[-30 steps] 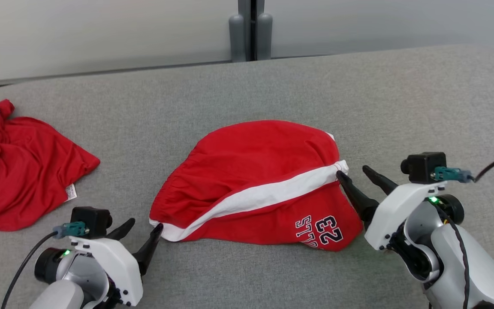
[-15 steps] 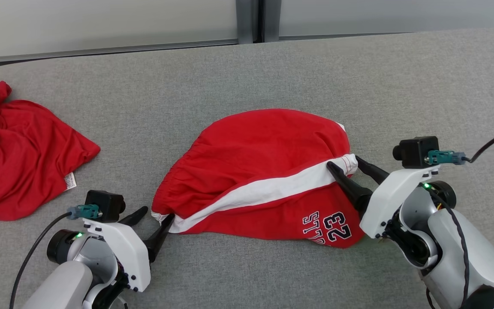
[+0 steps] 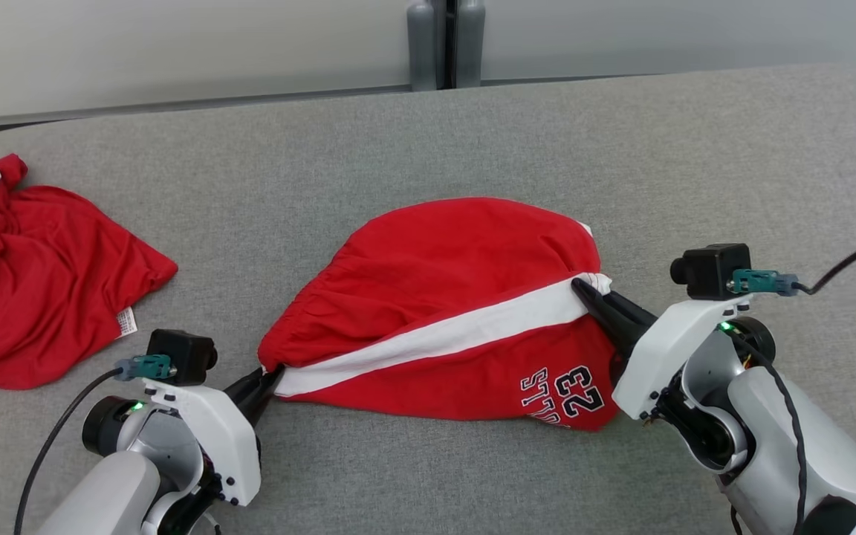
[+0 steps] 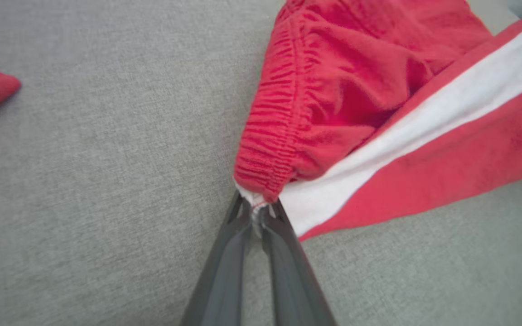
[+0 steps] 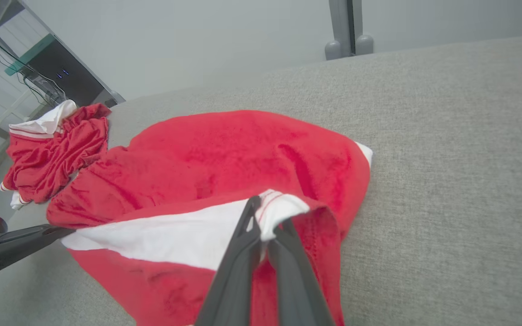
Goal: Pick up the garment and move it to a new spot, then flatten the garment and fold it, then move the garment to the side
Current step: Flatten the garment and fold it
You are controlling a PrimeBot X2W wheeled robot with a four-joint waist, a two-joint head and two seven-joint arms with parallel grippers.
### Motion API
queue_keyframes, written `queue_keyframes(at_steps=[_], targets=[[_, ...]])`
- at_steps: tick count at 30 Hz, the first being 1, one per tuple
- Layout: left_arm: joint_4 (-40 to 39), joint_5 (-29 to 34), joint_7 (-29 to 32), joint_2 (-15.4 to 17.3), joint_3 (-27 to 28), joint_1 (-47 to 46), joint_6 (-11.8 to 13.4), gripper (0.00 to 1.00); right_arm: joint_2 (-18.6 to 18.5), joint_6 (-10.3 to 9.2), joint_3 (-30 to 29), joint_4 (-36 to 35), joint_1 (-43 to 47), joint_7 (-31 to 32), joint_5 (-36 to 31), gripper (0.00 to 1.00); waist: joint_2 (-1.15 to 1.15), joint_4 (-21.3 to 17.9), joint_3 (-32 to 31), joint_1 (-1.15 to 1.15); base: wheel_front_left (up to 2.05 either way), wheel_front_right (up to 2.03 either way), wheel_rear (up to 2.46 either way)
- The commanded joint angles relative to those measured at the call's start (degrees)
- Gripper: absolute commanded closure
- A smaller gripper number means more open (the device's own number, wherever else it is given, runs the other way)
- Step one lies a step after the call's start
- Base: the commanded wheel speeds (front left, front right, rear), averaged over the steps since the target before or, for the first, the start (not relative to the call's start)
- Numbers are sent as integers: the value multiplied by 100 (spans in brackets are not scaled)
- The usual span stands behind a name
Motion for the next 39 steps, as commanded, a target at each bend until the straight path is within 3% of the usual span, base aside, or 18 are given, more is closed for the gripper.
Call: queue_keyframes(at_steps=[1, 6, 11, 18, 23, 25, 31, 39], targets=[[-35, -46, -37, 33, 34, 55, -16, 100, -41, 0, 2, -34, -18, -66, 37, 100, 0, -18, -48, 0, 0, 0, 0], [-422, -184, -16, 126, 157, 35, 18, 100, -110, 0, 55, -289, -121, -472, 181, 100, 0, -106, -182, 0, 0, 0, 0], [-691, -218, 459, 282, 271, -571, 127, 100, -279, 0, 21, -464, -651, -792, 444, 100, 0, -198, -41, 0, 0, 0, 0], [-464, -610, 1890, 210, 452, -2517, 150, 100, -606, 0, 141, -575, -2119, -1178, 836, 100, 0, -232, 787, 0, 0, 0, 0], [56, -712, 2622, -12, 642, -4217, 366, 100, -878, 0, 316, -387, -3472, -1536, 918, 100, 0, -274, 1359, 0, 0, 0, 0], [294, -849, 2719, -216, 789, -4835, 464, 100, -944, 0, 382, -262, -4055, -1668, 903, 100, 0, -318, 1563, 0, 0, 0, 0], [1123, -431, 2572, -313, 779, -6427, 478, 100, -1044, -1, 633, 186, -5446, -1949, 1091, 100, 0, -423, 1965, 0, 0, 0, 0], [2114, -90, 2069, -506, 663, -7642, 289, 100, -1211, -1, 981, 729, -6647, -2400, 1248, 100, 0, -436, 2107, 0, 0, 0, 0]])
